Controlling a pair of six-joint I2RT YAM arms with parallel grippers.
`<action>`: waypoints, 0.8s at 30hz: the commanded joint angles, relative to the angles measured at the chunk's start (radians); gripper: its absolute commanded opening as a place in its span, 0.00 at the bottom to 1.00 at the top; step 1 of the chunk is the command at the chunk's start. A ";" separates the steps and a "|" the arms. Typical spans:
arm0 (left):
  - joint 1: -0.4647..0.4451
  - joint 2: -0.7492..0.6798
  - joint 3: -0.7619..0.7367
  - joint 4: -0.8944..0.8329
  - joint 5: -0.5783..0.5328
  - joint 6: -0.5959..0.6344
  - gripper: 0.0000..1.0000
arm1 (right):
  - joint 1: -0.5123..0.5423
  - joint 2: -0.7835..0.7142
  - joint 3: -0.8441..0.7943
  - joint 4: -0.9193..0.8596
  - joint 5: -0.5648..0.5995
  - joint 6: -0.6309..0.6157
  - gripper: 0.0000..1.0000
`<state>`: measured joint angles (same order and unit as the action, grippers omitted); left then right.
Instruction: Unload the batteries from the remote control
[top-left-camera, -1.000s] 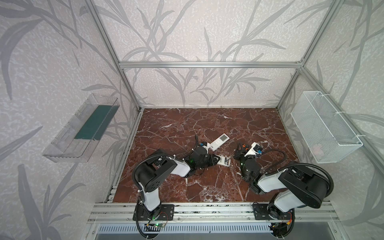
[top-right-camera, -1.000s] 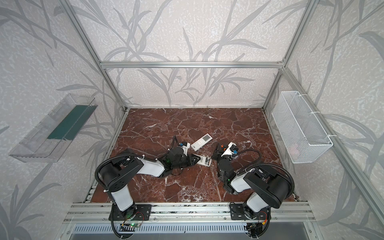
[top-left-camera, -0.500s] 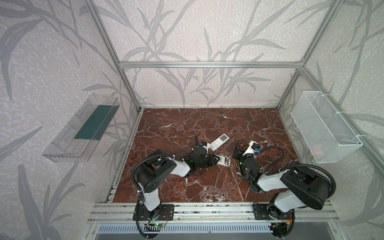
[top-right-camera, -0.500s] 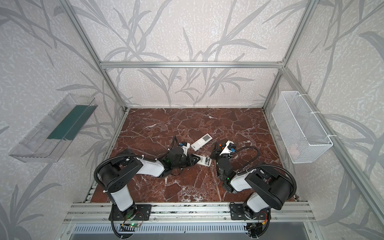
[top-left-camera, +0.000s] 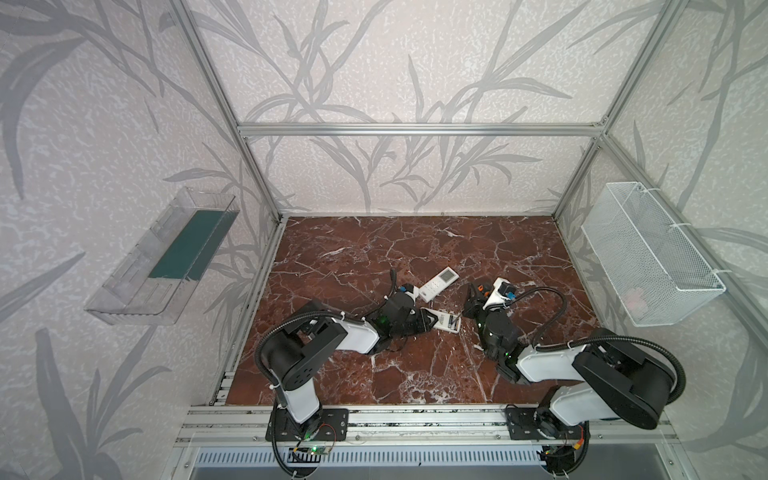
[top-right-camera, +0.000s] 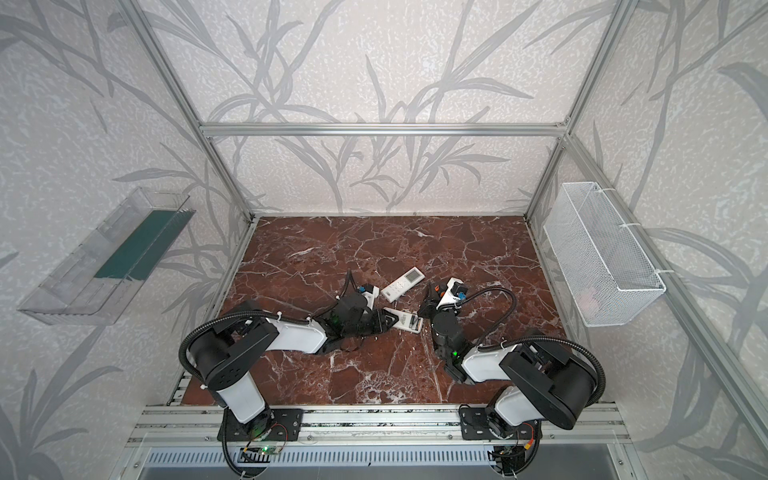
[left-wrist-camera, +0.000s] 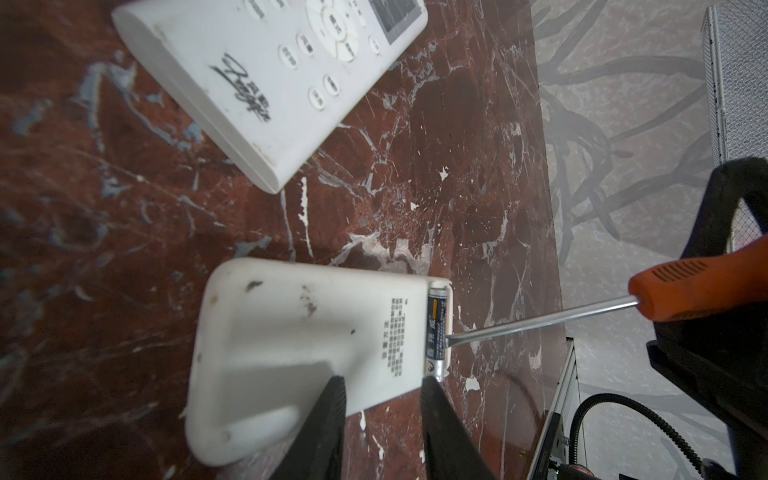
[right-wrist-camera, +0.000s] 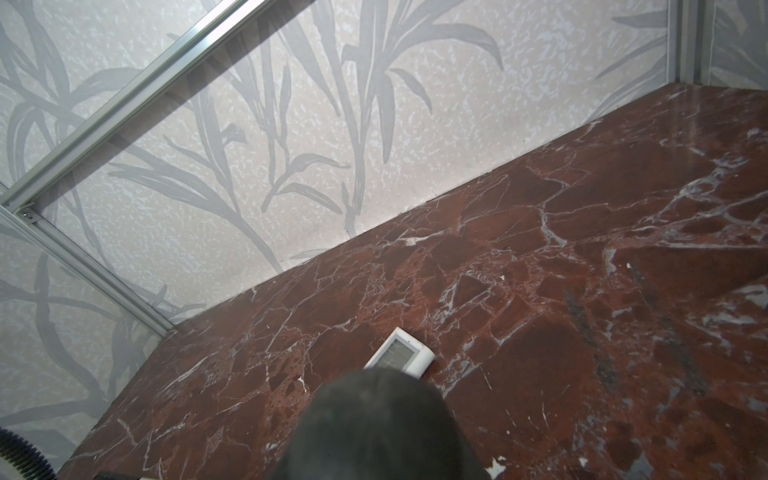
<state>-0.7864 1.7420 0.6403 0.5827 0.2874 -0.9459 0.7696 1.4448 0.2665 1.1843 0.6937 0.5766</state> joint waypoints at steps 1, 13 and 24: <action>-0.004 -0.026 -0.001 -0.098 -0.034 0.025 0.34 | 0.003 -0.025 0.034 0.004 -0.016 -0.004 0.00; -0.001 -0.083 0.010 -0.172 -0.059 0.076 0.34 | 0.003 -0.046 0.068 -0.049 -0.027 -0.020 0.00; 0.001 -0.097 0.004 -0.183 -0.065 0.086 0.34 | -0.010 0.009 0.074 -0.013 -0.030 -0.024 0.00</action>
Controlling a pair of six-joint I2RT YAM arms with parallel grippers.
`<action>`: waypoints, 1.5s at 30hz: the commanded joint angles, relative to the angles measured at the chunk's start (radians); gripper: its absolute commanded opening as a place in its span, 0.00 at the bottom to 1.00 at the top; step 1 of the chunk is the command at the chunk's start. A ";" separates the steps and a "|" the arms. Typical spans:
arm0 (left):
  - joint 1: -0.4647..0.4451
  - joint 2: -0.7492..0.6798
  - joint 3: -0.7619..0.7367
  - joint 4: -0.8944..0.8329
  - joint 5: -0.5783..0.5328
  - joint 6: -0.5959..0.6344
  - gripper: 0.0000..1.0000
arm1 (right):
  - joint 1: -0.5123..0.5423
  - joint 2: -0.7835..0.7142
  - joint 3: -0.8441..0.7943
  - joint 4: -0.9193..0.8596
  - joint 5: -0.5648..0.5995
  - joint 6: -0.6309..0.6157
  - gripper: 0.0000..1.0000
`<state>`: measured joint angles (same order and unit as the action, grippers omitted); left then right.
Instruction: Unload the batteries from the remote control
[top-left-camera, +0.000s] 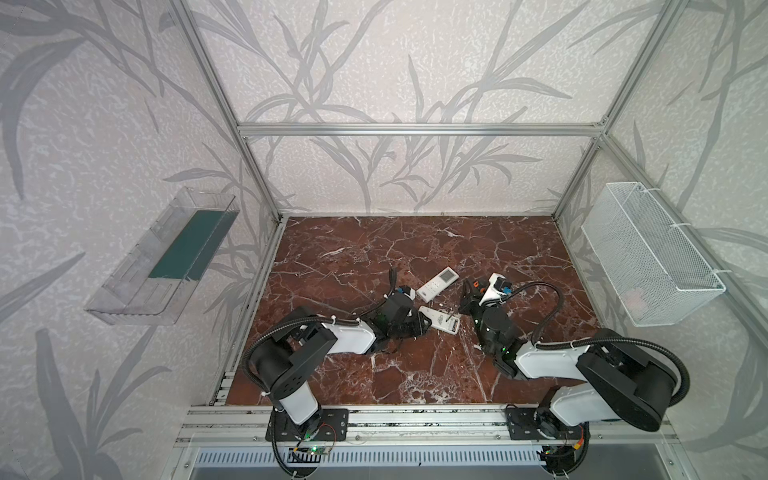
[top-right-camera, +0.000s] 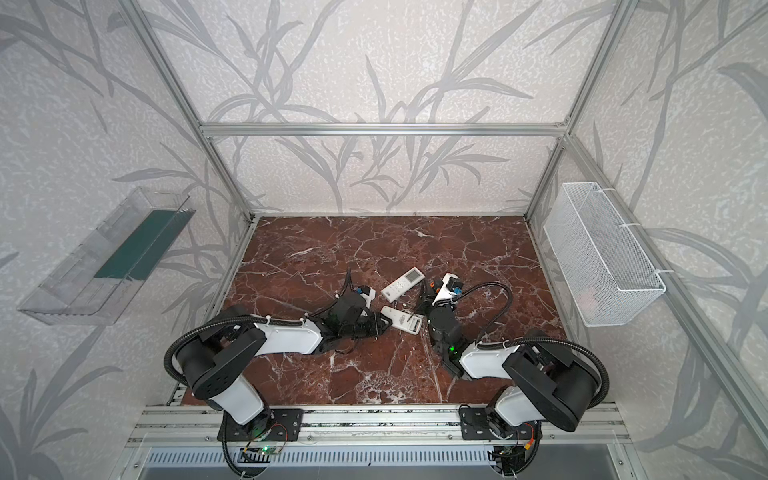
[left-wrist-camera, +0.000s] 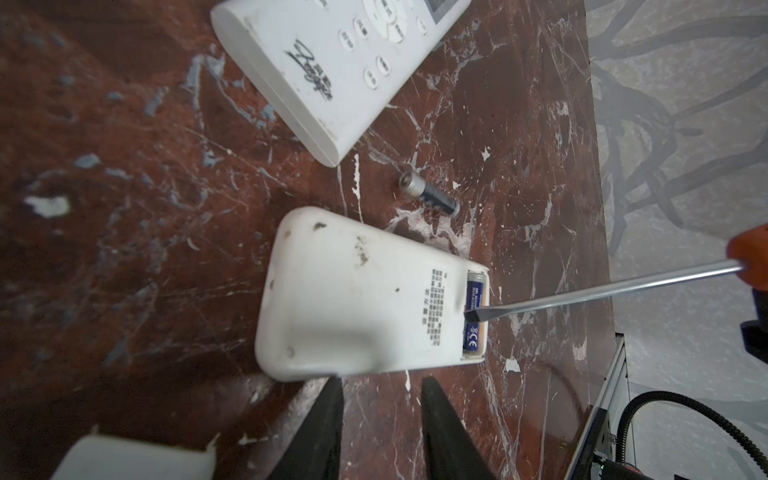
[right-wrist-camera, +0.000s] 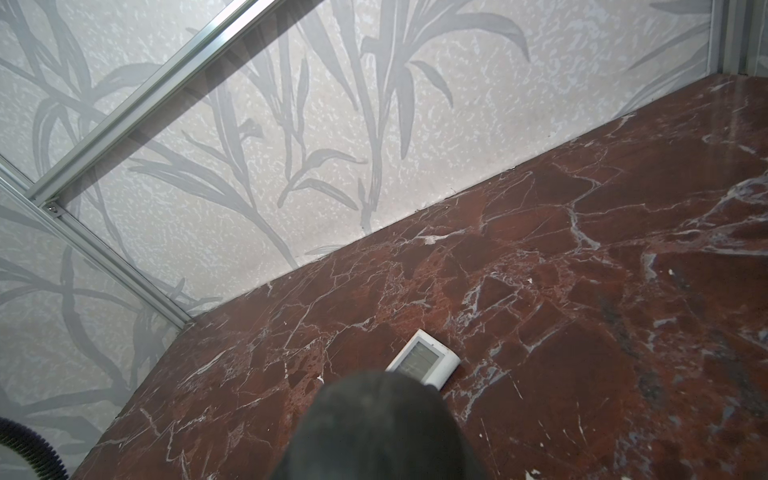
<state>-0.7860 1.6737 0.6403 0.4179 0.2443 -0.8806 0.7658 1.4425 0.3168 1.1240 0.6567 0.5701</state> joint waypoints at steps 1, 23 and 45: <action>0.001 -0.032 0.005 -0.023 -0.023 0.024 0.34 | -0.007 0.011 0.027 0.049 0.005 -0.024 0.00; -0.038 -0.115 0.003 -0.128 -0.040 0.091 0.34 | -0.229 -0.017 0.313 -0.483 -0.409 -0.415 0.00; 0.015 0.003 -0.020 0.015 -0.022 -0.013 0.31 | -0.230 0.024 0.271 -0.518 -0.664 -0.283 0.00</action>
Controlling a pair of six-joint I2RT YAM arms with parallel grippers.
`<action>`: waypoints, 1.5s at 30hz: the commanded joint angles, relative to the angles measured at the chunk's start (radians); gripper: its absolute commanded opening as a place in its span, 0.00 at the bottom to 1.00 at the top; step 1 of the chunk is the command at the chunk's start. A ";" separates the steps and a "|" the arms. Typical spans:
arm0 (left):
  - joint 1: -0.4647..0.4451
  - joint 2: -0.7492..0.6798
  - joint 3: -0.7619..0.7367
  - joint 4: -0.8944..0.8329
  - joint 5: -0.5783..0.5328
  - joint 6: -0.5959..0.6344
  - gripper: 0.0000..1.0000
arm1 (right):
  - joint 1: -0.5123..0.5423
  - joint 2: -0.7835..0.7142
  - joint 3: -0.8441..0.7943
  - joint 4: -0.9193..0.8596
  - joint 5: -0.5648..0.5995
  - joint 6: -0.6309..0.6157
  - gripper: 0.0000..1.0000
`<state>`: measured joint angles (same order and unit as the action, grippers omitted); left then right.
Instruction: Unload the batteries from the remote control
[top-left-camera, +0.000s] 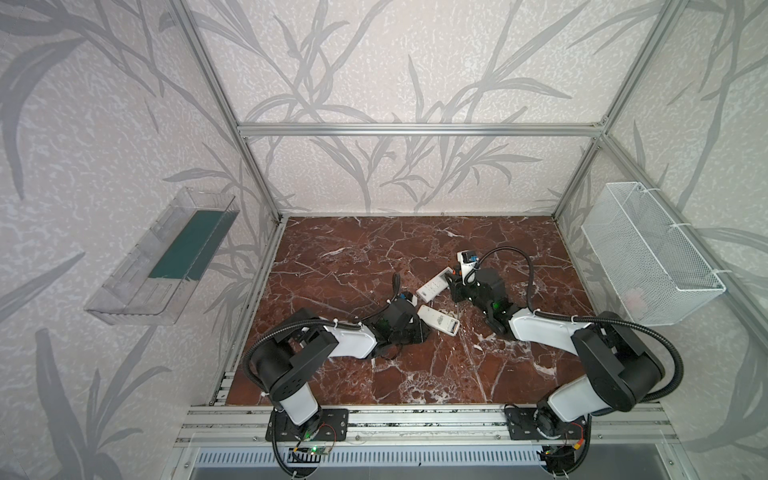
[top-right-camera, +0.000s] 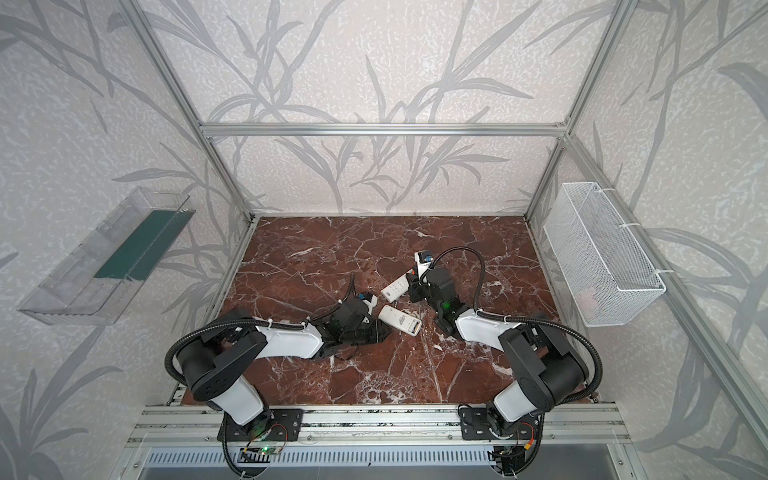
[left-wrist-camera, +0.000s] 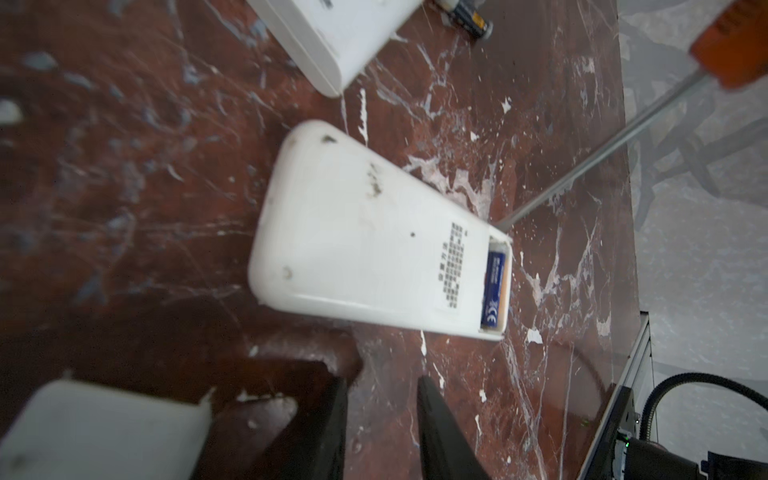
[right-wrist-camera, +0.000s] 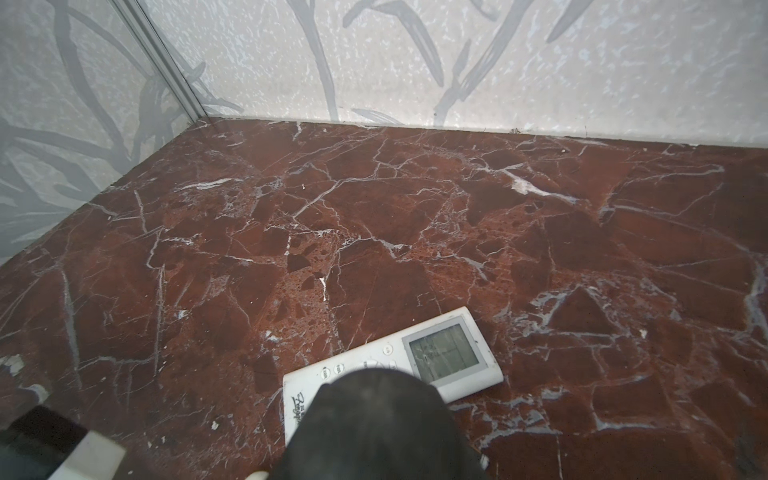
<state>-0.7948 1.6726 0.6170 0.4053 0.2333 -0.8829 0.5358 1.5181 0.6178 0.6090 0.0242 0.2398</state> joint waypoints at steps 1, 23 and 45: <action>0.035 0.007 0.008 0.026 -0.003 -0.005 0.31 | 0.005 -0.064 -0.043 -0.005 -0.033 0.060 0.00; 0.154 -0.041 0.082 -0.110 0.084 0.147 0.35 | 0.102 -0.291 0.026 -0.323 -0.051 0.054 0.00; -0.008 -0.060 -0.064 0.057 0.052 0.021 0.37 | 0.035 0.087 0.036 0.253 -0.412 0.160 0.00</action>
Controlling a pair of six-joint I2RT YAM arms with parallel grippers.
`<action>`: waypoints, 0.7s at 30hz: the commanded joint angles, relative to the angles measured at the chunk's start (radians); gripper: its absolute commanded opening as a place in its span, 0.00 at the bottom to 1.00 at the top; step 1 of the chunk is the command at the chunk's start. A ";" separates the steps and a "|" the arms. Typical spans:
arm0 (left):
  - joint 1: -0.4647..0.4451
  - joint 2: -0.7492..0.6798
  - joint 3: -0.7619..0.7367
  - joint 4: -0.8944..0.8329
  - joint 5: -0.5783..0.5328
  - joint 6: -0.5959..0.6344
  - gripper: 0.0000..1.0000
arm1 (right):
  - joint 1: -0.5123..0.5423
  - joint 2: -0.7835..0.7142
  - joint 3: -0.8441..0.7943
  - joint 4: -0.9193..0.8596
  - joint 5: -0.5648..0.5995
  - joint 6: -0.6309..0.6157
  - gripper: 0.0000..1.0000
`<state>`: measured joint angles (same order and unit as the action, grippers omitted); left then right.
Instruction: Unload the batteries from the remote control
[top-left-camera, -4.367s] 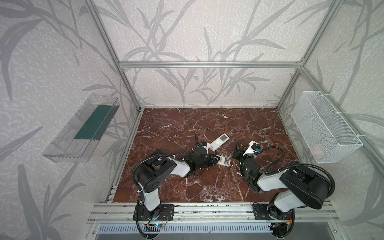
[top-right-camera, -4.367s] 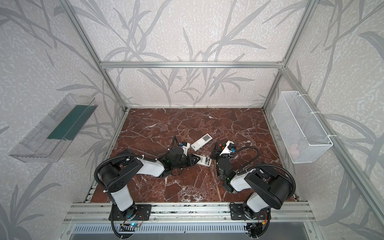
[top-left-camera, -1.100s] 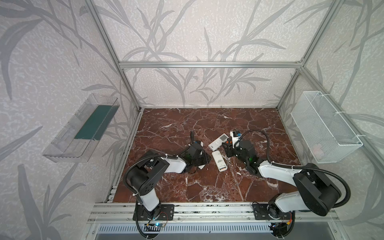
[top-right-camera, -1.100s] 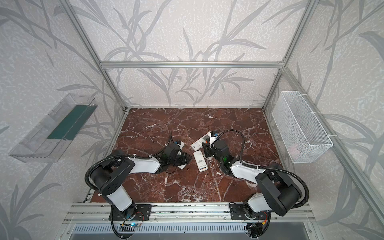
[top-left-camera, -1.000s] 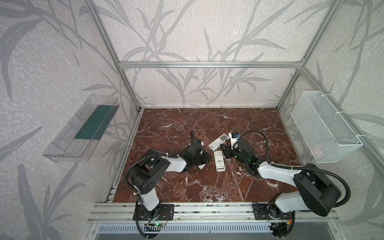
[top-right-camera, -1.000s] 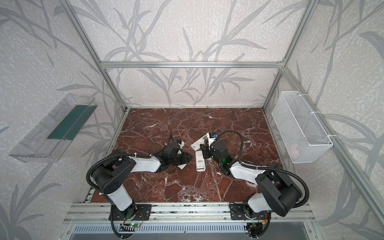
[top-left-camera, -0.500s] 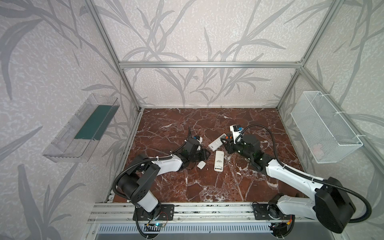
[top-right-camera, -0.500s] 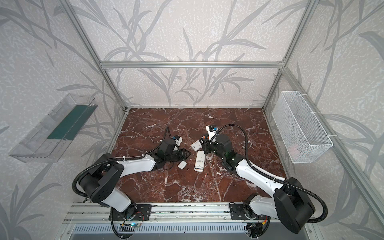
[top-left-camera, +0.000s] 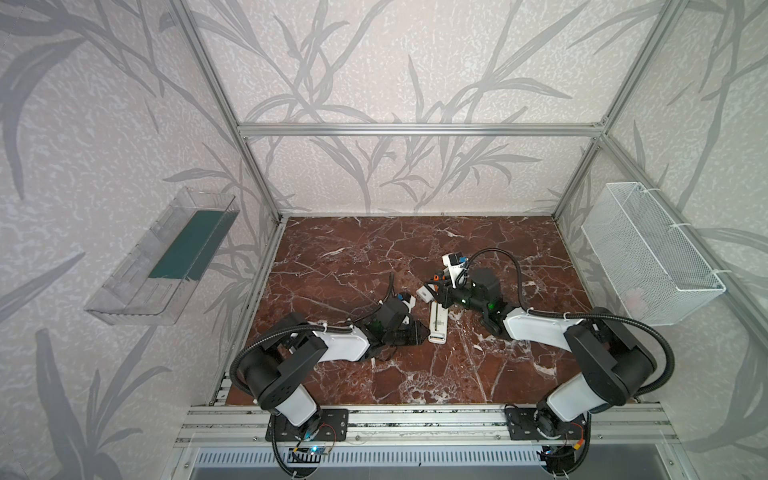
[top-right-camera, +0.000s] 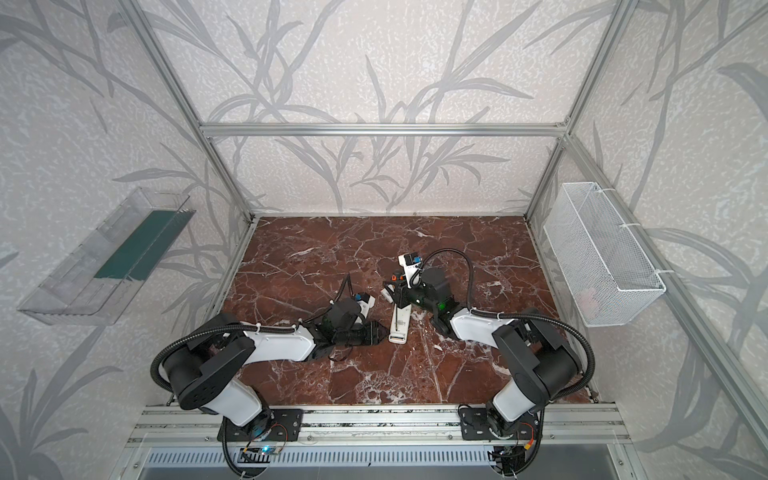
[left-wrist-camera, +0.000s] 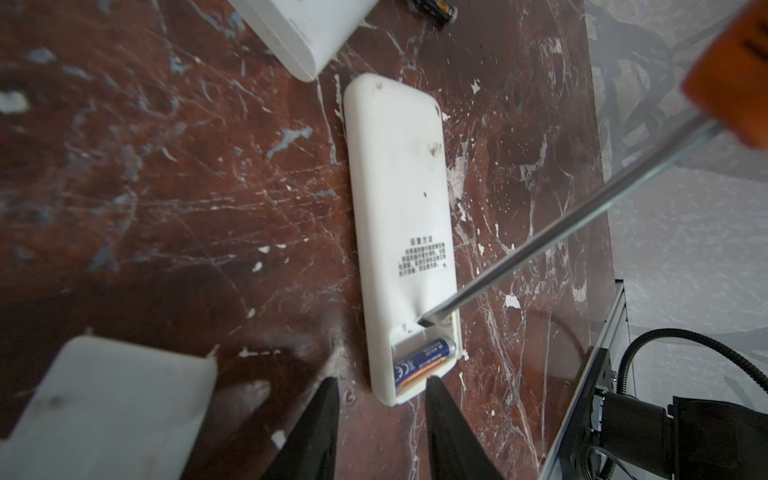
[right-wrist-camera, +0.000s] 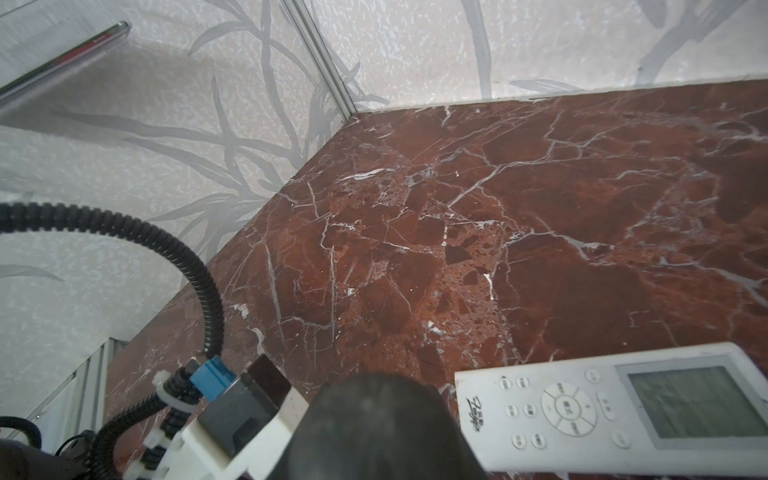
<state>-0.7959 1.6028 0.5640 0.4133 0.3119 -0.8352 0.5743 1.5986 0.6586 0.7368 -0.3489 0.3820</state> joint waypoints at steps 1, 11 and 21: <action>-0.009 0.009 -0.012 0.050 -0.027 -0.028 0.37 | -0.003 0.006 -0.011 0.122 -0.035 0.017 0.00; -0.019 0.048 -0.009 0.068 -0.025 -0.038 0.37 | -0.020 -0.073 -0.063 0.033 -0.021 -0.012 0.00; -0.019 0.083 0.014 0.076 -0.032 -0.042 0.37 | -0.048 -0.046 -0.072 -0.004 -0.080 -0.026 0.00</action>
<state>-0.8104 1.6657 0.5640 0.4793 0.3035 -0.8677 0.5465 1.5356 0.5930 0.7097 -0.3840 0.3511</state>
